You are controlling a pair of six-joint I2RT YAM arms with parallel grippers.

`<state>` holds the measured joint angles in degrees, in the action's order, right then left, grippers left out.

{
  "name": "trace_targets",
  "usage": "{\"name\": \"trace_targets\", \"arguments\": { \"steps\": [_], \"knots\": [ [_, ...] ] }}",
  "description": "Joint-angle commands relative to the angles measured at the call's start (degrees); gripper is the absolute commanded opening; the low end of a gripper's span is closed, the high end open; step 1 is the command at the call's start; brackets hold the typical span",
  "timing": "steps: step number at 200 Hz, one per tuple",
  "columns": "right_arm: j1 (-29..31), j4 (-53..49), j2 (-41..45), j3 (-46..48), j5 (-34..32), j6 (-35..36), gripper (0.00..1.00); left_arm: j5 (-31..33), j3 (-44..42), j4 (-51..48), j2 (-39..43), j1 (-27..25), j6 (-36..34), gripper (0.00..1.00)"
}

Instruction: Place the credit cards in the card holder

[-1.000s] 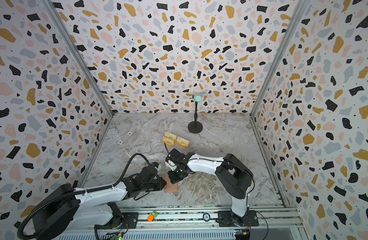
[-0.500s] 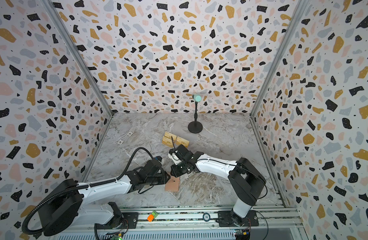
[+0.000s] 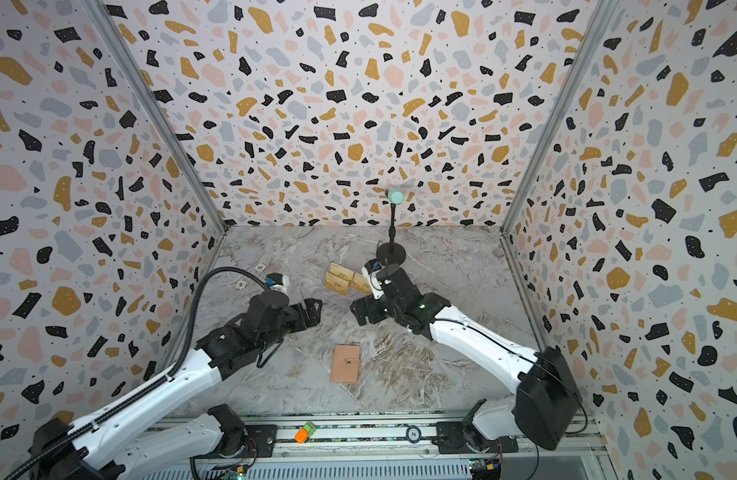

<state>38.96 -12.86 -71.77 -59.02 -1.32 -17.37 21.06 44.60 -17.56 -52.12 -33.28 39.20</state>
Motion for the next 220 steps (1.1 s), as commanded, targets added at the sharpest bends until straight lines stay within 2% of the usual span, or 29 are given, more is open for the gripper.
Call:
{"name": "trace_targets", "arguments": {
  "steps": [1, 6, 19, 36, 57, 84, 110, 156, 182, 195, 205, 213, 220],
  "knots": [
    [-4.58, 8.42, 8.63, 6.42, -14.84, 5.18, 0.99, 11.25, -4.42, 5.3, 5.8, 8.43, -10.91, 1.0],
    [-6.07, 12.18, 11.19, 9.13, -16.04, 6.68, 0.99, 11.66, -6.29, 7.91, 7.22, 10.22, -13.16, 1.0],
    [-10.56, 26.46, 17.2, 18.94, -13.95, 13.73, 0.99, 12.76, -11.71, 13.55, 10.44, 14.59, -18.46, 1.0],
    [-14.48, 42.12, 20.22, 29.31, -12.44, 20.15, 1.0, 14.36, -17.75, 17.69, 14.05, 19.37, -22.56, 1.0],
    [-20.48, 44.42, 18.29, 32.33, -11.06, 18.05, 1.0, 18.77, -26.28, 26.9, 15.9, 19.89, -29.54, 1.0],
    [-24.79, 53.73, 15.35, 40.07, -9.8, 17.49, 0.99, 20.87, -34.14, 40.91, 14.33, 20.25, -31.74, 1.0],
    [-28.24, 66.66, 10.11, 46.82, -9.32, 17.91, 1.0, 18.2, -38.51, 55.06, 6.61, 20.36, -34.53, 1.0],
    [-35.98, 76.04, 0.44, 50.05, -4.02, 13.55, 1.0, 18.25, -39.84, 77.21, -10.69, 20.93, -36.05, 1.0],
    [-36.5, 80.29, -6.19, 48.88, -3.83, 14.39, 1.0, 14.84, -37.45, 84.84, -20.62, 21.94, -37.38, 1.0],
    [-36.5, 87.98, -10.67, 51.12, -3.82, 14.31, 0.99, 14.98, -36.47, 86.55, -25.36, 21.95, -37.31, 1.0],
    [-36.26, 96.11, -14.25, 52.23, -3.21, 15.31, 0.99, 15.57, -36.96, 91.98, -29.23, 22.24, -37.16, 1.0],
    [-36.13, 92.36, -13.8, 50.88, -2.35, 15.7, 0.99, 15.13, -37.21, 94.69, -30.77, 23.04, -36.89, 1.0],
    [-36.1, 85.87, -13.05, 48.78, -2.82, 15.42, 0.99, 14.12, -36.62, 91.18, -29.53, 23.65, -36.04, 1.0]
  ]
}}
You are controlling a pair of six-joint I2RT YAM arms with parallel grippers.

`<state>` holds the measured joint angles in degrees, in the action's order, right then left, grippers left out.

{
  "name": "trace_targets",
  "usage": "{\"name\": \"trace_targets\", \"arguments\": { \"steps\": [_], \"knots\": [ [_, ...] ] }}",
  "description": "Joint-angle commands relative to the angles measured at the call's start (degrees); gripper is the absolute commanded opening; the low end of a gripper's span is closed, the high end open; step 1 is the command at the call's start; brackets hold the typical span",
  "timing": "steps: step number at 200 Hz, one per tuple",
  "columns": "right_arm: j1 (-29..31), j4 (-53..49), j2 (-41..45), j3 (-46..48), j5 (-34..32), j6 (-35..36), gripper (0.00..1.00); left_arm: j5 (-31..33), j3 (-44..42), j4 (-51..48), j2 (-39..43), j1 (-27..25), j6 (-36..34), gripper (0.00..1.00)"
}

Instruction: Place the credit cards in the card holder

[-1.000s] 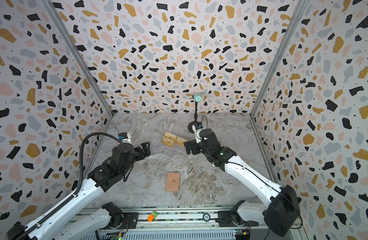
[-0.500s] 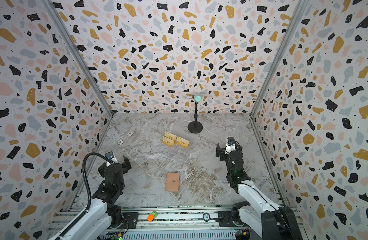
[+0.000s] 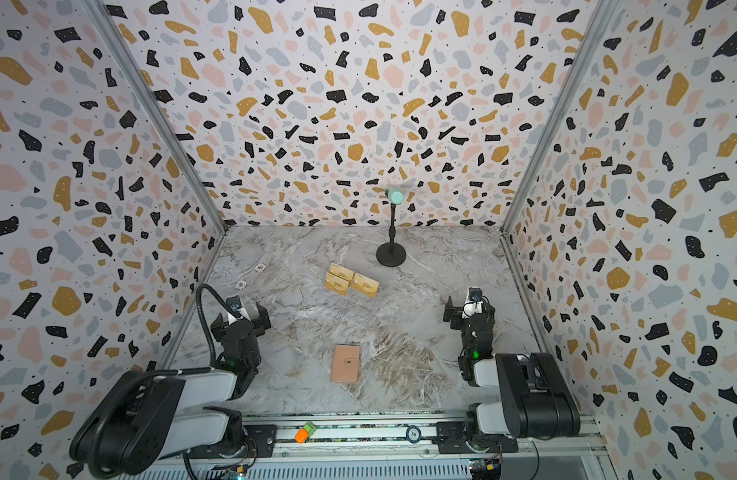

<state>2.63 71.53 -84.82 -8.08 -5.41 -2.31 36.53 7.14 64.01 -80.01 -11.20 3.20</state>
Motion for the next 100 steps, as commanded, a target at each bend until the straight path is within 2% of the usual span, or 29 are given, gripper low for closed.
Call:
{"name": "trace_targets", "arguments": {
  "steps": [1, 9, 24, 41, 62, 100],
  "knots": [
    [0.25, 0.79, 0.13, -2.45, 1.14, 0.36, 0.99, -1.5, 0.94, 8.97, -1.42, 1.64, 0.0, 1.0],
    [0.79, -1.62, -0.05, -3.97, 0.24, 0.43, 0.99, -2.15, 2.37, 3.95, -0.17, 1.95, 0.68, 1.0],
    [1.19, -1.36, -0.21, -4.04, -0.44, 0.72, 0.99, -1.93, 1.46, 8.11, -1.54, 2.06, 0.41, 1.0],
    [1.31, -1.04, -0.05, -3.86, -0.46, 0.98, 0.99, -2.25, 1.91, 5.19, -0.14, 2.06, 0.59, 1.0],
    [2.71, -1.11, -0.11, -3.93, -2.71, 1.87, 0.99, -2.32, 1.11, 6.34, 0.42, 2.06, 0.5, 1.0],
    [2.75, -1.17, -0.11, -3.96, -2.6, 1.93, 0.99, -2.26, 1.21, 6.39, 0.3, 2.06, 0.43, 1.0]
  ]
}}
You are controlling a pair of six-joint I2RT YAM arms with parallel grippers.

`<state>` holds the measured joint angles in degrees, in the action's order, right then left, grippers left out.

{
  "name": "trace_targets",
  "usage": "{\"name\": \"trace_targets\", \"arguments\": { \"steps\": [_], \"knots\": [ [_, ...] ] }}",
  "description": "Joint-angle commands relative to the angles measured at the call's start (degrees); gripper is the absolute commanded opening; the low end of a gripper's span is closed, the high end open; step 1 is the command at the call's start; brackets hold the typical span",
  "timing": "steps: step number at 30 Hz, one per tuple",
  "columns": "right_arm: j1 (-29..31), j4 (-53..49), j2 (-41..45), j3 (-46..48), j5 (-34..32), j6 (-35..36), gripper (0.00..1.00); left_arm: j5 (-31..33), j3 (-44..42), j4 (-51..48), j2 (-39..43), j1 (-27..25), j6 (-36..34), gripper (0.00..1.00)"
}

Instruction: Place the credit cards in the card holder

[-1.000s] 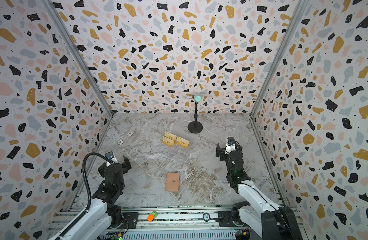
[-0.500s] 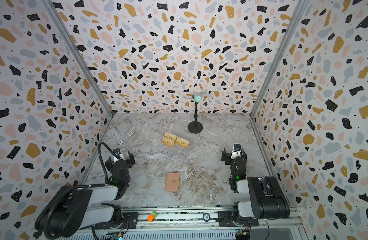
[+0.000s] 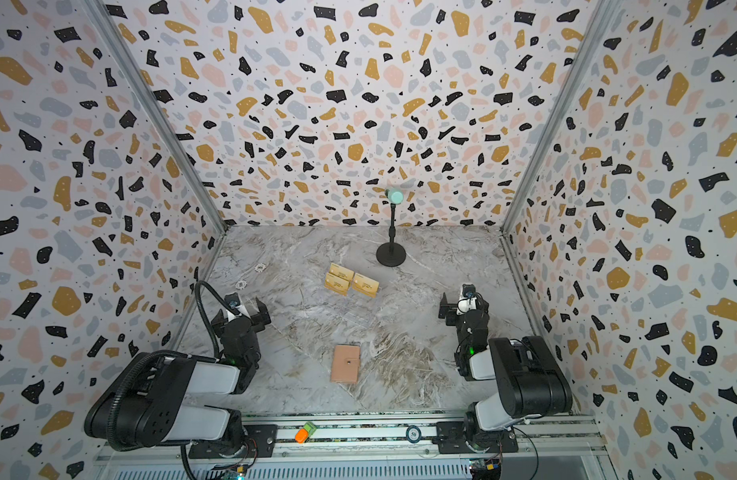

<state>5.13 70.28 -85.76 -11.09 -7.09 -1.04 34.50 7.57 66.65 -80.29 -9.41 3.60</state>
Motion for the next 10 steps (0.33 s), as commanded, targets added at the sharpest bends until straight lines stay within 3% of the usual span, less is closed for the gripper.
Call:
{"name": "trace_targets", "arguments": {
  "steps": [1, 10],
  "knots": [
    [0.25, 0.1, 0.89, -0.95, -0.96, 0.68, 0.99, -0.22, 0.78, 3.75, 0.62, 0.27, 0.02, 1.0],
    [0.23, 0.12, 1.01, -0.85, -0.76, 0.61, 0.99, -0.22, 0.78, 3.67, 0.6, 0.27, 0.01, 1.0]
  ]
}}
